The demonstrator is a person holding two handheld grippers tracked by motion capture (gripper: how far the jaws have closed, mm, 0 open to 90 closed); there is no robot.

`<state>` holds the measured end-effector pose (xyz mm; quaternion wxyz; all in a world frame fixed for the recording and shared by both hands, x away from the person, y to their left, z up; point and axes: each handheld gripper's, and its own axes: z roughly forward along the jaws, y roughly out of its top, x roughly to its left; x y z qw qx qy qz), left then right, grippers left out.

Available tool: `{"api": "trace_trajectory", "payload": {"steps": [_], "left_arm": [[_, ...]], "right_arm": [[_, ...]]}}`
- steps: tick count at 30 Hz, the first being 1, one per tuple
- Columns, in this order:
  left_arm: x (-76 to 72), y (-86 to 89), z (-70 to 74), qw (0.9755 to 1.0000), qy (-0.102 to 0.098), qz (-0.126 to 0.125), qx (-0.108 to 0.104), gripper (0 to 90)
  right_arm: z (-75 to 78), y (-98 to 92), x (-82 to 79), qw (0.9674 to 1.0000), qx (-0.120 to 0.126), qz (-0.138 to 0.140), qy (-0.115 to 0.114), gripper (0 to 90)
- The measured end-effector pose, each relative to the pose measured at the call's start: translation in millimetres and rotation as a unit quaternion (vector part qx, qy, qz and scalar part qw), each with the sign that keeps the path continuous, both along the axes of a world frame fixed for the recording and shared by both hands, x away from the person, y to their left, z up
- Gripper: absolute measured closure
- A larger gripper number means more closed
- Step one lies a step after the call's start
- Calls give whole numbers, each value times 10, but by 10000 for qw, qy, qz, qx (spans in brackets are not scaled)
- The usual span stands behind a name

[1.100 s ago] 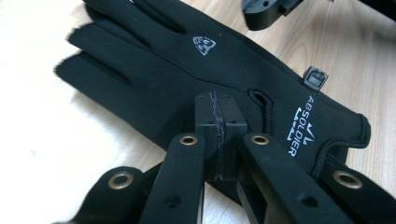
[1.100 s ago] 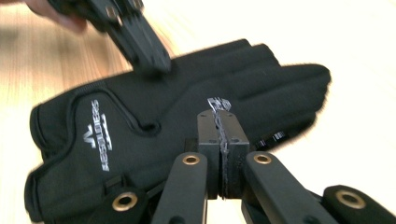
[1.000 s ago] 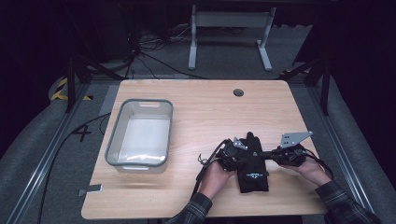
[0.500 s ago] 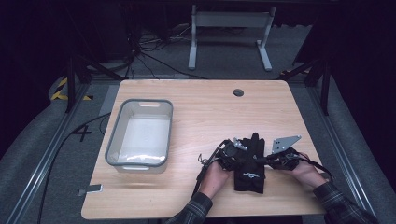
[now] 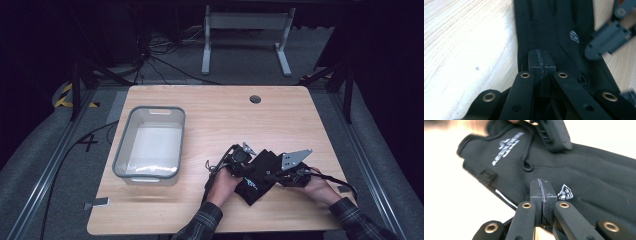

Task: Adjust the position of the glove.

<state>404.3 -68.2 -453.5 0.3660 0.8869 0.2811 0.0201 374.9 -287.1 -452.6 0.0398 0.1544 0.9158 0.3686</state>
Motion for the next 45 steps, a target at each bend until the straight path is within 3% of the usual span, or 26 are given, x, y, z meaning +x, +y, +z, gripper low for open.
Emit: {"api": "trace_trajectory", "payload": {"steps": [8, 10, 18, 22, 28, 34, 39, 45], "left_arm": [[14, 31, 16, 9999, 70, 35, -133, 898], [22, 60, 31, 9997, 85, 57, -208, 874], [-13, 140, 199, 9999, -26, -5, -155, 550], [-15, 131, 177, 9998, 96, -65, -182, 381], [-50, 36, 118, 9997, 52, -238, -23, 198], [-95, -46, 67, 9993, 4, -355, 106, 152], [-132, -127, -4, 9986, -41, -398, 341, 148], [-147, -154, -40, 9978, -140, -464, 463, 150]], "right_arm": [[21, 22, -30, 10000, 43, 65, -8, 897], [53, -9, -32, 9999, 82, 40, -48, 836], [155, -338, -85, 9983, 338, -442, -159, 665], [168, -596, -147, 9954, 363, -859, -204, 520], [79, -899, -217, 9907, 351, -1309, -73, 346], [-13, -998, -227, 9882, 199, -1518, -87, 242], [-37, -1011, -200, 9873, 155, -1580, -97, 223], [-53, -1019, -188, 9869, 123, -1607, -107, 215]]}}
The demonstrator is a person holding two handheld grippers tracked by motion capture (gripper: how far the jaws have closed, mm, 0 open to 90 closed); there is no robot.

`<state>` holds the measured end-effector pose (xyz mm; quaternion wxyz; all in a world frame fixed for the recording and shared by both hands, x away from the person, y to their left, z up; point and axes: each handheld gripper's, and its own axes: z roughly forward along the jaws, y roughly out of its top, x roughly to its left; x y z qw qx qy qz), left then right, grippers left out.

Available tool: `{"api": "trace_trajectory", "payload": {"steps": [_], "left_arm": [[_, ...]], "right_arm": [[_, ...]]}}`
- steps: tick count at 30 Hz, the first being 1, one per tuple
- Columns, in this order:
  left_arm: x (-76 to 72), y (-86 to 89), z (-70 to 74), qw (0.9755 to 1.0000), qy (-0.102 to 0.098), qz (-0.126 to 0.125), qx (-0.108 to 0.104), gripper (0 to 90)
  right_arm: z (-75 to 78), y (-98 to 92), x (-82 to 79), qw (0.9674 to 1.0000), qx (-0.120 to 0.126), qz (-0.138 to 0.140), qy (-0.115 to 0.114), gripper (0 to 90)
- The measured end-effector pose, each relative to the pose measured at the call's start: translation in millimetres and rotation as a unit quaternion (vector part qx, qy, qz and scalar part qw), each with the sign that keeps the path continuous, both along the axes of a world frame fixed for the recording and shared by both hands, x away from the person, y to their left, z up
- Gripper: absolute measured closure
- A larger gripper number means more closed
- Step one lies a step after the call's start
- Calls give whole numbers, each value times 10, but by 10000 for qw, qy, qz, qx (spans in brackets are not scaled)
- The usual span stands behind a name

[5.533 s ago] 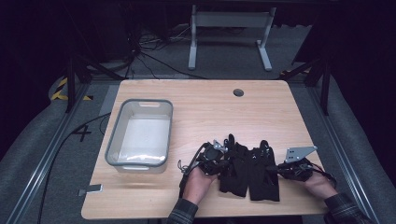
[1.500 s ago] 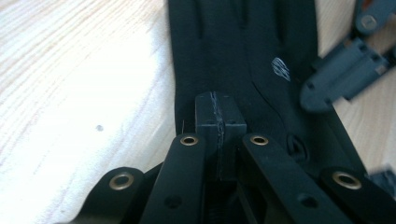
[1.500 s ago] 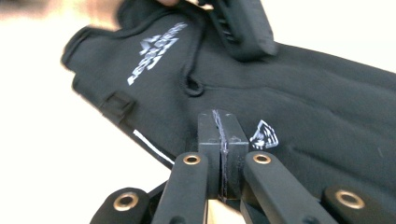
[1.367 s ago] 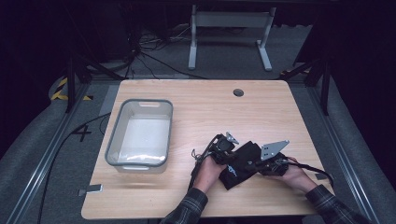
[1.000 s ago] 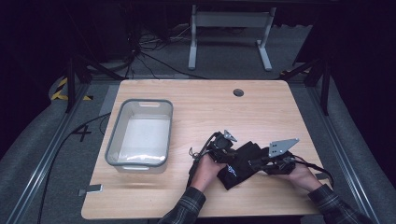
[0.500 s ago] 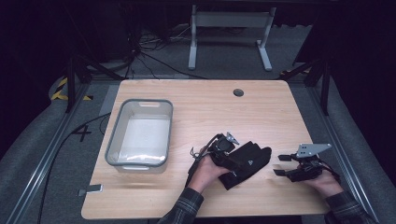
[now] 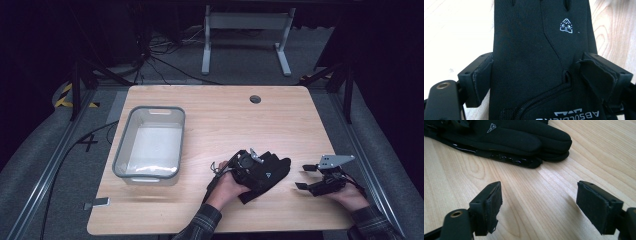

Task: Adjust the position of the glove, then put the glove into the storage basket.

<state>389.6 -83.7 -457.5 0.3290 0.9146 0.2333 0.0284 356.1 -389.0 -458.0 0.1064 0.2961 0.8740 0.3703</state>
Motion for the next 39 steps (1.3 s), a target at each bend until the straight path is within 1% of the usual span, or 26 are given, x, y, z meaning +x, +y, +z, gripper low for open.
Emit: {"api": "trace_trajectory", "payload": {"steps": [2, 4, 6, 8, 11, 16, 17, 18, 19, 21, 26, 27, 29, 33, 36, 39], "left_arm": [[-13, -6, 1, 10000, -49, -3, 29, 165], [-22, 1, 6, 10000, -72, -28, 33, 202], [-24, 3, 6, 10000, -67, -33, 10, 215], [-31, 10, 16, 10000, -53, -11, 32, 255], [-35, 15, 24, 10000, -62, -64, 30, 313], [-51, 10, 36, 9999, -8, -135, -66, 475], [-52, 10, 39, 9999, 17, -156, -68, 496], [-51, 13, 41, 9998, 59, -191, -91, 552], [-51, 13, 41, 9998, 59, -191, -91, 583], [-47, 10, 44, 9995, 158, -215, -138, 634], [-55, 5, 63, 9996, 201, -178, -116, 682], [-51, 4, 69, 9995, 198, -186, -129, 682], [-45, 16, 89, 9993, 289, -157, -179, 690], [-34, 39, 128, 9988, 366, -98, -298, 695], [-34, 52, 190, 9989, 338, -102, -293, 695], [-41, 90, 250, 9987, 354, -64, -356, 695]], "right_arm": [[-14, -2, 7, 10000, -16, 1, 6, 208], [-28, 2, 13, 10000, -57, -7, -10, 189], [-32, 4, 15, 10000, -78, -23, -29, 183], [-42, 7, 19, 9999, -92, -32, -53, 165], [-49, 10, 22, 9999, -105, -75, -96, 162], [-71, 14, 23, 9997, -100, -126, -184, 139], [-75, 16, 24, 9997, -96, -117, -197, 132], [-89, 22, 23, 9996, -94, -85, -245, 114], [-89, 22, 23, 9996, -94, -85, -245, 114], [-96, 32, 21, 9996, -104, -72, -262, 99], [-96, 33, 22, 9996, -104, -74, -261, 99], [-96, 33, 22, 9996, -106, -73, -262, 99], [-96, 34, 21, 9996, -110, -72, -264, 99], [-96, 35, 21, 9995, -116, -73, -270, 98], [-96, 35, 21, 9995, -115, -71, -269, 99], [-96, 35, 20, 9995, -119, -72, -270, 98]]}}
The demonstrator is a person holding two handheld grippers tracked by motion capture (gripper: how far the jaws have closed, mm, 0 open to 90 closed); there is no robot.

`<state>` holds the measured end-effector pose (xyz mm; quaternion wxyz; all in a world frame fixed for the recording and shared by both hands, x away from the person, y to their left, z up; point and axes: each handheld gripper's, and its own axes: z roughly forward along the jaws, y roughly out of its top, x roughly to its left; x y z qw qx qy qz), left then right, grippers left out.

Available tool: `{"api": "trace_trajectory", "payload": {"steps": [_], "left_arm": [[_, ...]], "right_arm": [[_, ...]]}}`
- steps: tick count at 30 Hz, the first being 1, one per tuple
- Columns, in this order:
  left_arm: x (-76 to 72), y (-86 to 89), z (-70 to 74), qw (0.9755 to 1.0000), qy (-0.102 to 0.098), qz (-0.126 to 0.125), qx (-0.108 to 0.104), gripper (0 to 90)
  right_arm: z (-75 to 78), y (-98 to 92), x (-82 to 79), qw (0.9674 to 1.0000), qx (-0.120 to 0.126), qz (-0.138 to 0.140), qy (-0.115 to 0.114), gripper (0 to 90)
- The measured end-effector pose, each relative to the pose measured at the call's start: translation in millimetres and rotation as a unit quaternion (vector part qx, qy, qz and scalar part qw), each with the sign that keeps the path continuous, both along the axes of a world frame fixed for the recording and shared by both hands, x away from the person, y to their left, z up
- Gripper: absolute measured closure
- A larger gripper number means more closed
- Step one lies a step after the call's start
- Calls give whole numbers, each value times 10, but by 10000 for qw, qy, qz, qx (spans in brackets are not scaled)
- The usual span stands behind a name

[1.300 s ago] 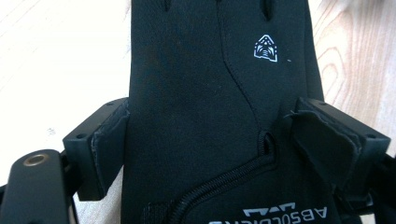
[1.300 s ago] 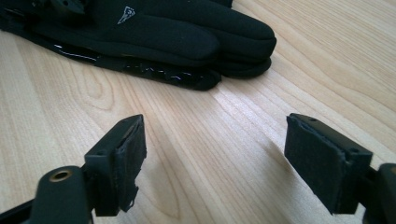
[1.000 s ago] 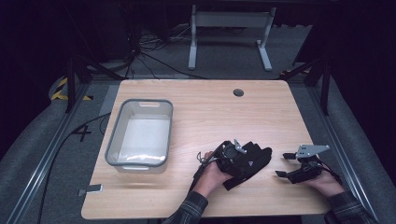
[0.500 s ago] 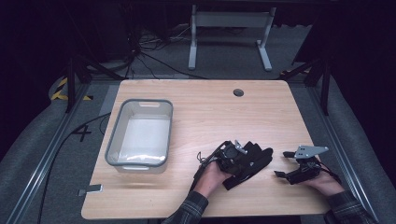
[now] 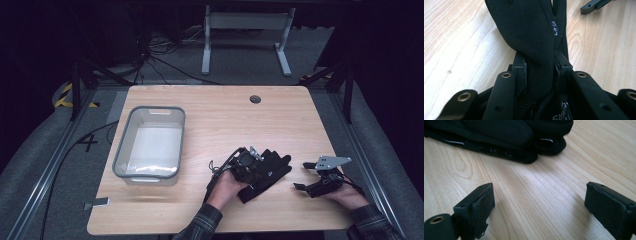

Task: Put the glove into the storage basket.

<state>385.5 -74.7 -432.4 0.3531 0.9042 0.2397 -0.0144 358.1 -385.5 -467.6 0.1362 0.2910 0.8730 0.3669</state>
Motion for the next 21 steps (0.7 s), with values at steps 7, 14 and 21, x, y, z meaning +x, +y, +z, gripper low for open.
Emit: {"api": "trace_trajectory", "payload": {"steps": [7, 14, 21], "left_arm": [[11, 99, 124, 9999, -82, 105, -64, 695], [10, 262, 316, 9993, -202, 264, -195, 695], [63, 506, 479, 9977, -285, 550, -283, 694]], "right_arm": [[-3, 7, 11, 10000, -22, 71, 18, 73], [-3, 6, 7, 10000, -20, 50, 18, 73], [-3, 5, 10, 10000, -24, 61, 19, 71]]}}
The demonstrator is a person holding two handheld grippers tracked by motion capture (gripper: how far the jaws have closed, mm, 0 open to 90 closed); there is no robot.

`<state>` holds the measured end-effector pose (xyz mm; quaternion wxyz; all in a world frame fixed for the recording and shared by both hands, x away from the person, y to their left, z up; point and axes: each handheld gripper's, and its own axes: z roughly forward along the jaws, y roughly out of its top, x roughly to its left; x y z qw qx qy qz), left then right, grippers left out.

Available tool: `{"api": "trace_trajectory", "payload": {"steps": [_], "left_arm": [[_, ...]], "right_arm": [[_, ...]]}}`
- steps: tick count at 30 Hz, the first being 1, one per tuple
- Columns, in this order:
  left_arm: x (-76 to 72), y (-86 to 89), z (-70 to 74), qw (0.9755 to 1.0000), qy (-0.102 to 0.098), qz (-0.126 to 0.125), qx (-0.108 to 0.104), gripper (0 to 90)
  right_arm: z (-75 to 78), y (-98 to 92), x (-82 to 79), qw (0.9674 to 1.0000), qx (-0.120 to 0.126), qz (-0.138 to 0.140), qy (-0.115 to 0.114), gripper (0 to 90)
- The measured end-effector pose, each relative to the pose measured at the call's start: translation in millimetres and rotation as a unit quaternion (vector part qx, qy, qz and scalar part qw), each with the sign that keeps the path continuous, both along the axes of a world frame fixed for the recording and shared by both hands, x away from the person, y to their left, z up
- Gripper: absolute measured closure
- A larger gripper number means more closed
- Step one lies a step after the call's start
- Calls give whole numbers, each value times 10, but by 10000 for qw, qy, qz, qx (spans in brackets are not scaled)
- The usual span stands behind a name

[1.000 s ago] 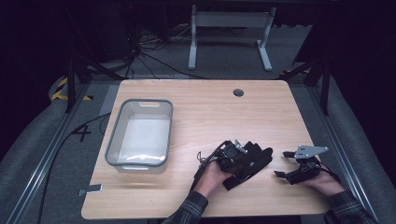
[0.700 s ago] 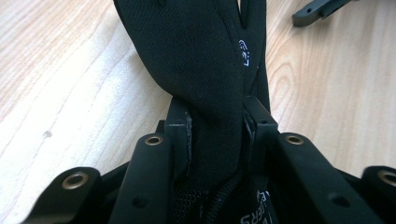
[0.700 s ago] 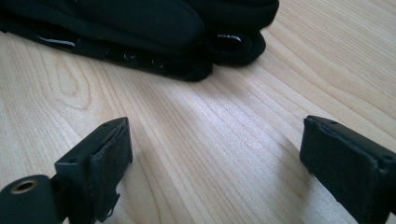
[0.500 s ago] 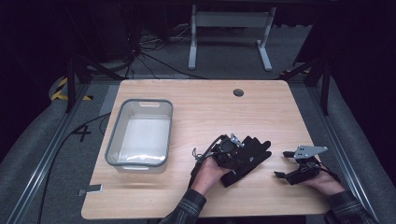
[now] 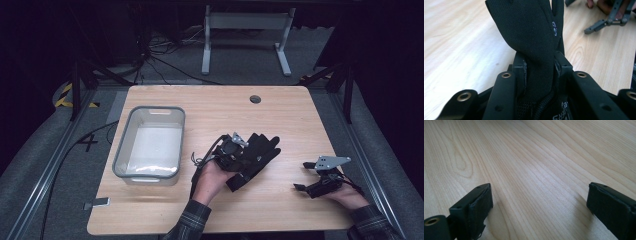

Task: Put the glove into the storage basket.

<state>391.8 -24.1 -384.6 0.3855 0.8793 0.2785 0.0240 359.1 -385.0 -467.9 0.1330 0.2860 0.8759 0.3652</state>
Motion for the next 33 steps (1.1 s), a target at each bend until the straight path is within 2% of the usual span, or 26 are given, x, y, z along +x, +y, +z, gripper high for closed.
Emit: {"api": "trace_trajectory", "payload": {"steps": [6, 11, 18, 22, 27, 30, 31, 32, 33], "left_arm": [[30, 254, 162, 9993, -128, 316, -126, 694], [60, 422, 244, 9984, -190, 508, -166, 694], [110, 628, 333, 9971, -232, 717, -51, 694], [121, 736, 362, 9964, -241, 814, -64, 694], [135, 907, 424, 9946, -287, 999, -31, 694], [140, 1062, 476, 9924, -342, 1185, -8, 694], [140, 1062, 476, 9924, -342, 1185, -8, 694], [138, 1148, 490, 9910, -359, 1292, -51, 694], [138, 1148, 490, 9910, -359, 1292, -51, 694]], "right_arm": [[0, -1, 1, 10000, -1, 9, -1, 71], [0, -1, 5, 10000, 0, 12, -2, 69], [-1, 0, 7, 10000, -2, 16, -4, 68], [-1, 0, 7, 10000, -2, 16, -4, 68], [-1, 0, 8, 10000, -2, 16, -4, 68], [0, 0, 8, 10000, -3, 16, -3, 68], [0, 0, 8, 10000, -3, 16, -3, 68], [-1, 0, 8, 10000, -3, 15, -5, 68], [-1, 0, 8, 10000, -3, 15, -5, 68]]}}
